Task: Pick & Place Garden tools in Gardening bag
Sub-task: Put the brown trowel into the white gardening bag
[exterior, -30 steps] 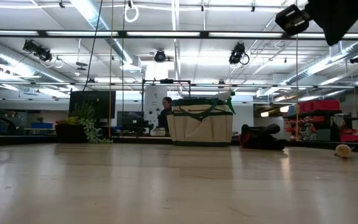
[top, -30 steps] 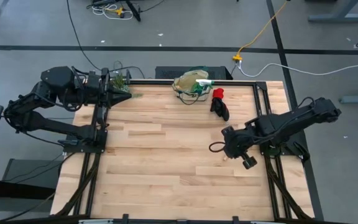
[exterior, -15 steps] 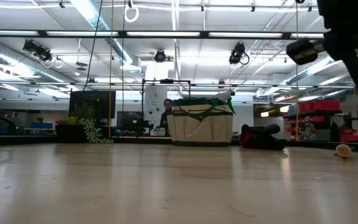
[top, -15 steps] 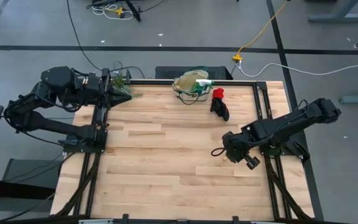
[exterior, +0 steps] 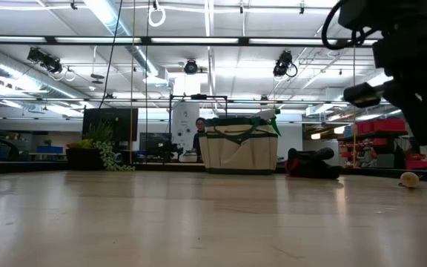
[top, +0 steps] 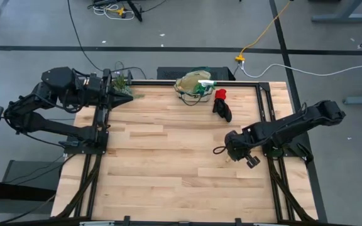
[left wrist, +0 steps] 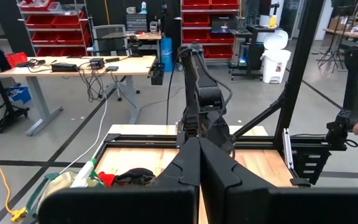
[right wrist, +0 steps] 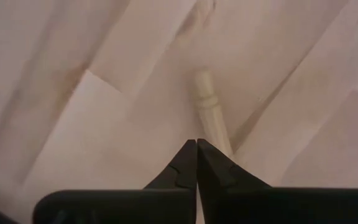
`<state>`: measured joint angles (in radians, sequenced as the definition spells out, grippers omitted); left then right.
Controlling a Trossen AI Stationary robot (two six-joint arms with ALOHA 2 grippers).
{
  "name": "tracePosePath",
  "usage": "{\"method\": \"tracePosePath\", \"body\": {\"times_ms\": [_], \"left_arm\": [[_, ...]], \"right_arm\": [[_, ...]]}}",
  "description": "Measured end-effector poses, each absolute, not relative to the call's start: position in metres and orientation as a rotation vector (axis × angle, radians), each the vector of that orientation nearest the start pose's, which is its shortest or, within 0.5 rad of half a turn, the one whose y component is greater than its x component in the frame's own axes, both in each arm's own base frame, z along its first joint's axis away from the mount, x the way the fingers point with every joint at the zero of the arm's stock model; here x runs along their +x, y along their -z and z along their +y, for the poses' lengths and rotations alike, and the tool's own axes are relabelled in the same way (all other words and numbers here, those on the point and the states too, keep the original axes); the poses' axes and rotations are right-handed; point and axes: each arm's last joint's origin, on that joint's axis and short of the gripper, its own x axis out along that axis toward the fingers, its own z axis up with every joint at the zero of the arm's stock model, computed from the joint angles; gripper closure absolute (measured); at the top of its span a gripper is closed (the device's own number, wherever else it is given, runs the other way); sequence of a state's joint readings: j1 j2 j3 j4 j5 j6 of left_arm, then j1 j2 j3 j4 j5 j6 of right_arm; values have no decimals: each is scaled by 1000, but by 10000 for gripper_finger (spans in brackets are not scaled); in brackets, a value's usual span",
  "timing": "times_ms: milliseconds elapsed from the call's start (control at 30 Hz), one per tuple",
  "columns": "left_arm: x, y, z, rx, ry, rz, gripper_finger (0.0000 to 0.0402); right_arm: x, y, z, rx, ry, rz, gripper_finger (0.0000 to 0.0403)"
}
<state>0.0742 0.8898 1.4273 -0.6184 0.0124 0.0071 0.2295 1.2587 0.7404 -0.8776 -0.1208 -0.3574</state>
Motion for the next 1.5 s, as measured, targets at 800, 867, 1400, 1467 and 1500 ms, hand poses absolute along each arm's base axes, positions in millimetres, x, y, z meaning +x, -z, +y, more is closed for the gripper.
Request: {"method": "tracePosePath", "body": {"times_ms": [800,867,1400,1467,1500], "left_arm": [[129,-477,9,0,-62,91,399],[130,-477,9,0,-62,92,399],[129,-475,9,5,-61,106,399],[129,-475,9,6,-61,113,399],[129,-475,9,6,-61,114,399]], "right_arm": [[195,-184,47,-413,-458,1296,230],[197,-184,47,-390,-438,1287,228],[213,-209,55,-362,-418,1204,227],[217,-213,56,-366,-420,1220,227],[219,-214,56,-369,-414,1227,227]]}}
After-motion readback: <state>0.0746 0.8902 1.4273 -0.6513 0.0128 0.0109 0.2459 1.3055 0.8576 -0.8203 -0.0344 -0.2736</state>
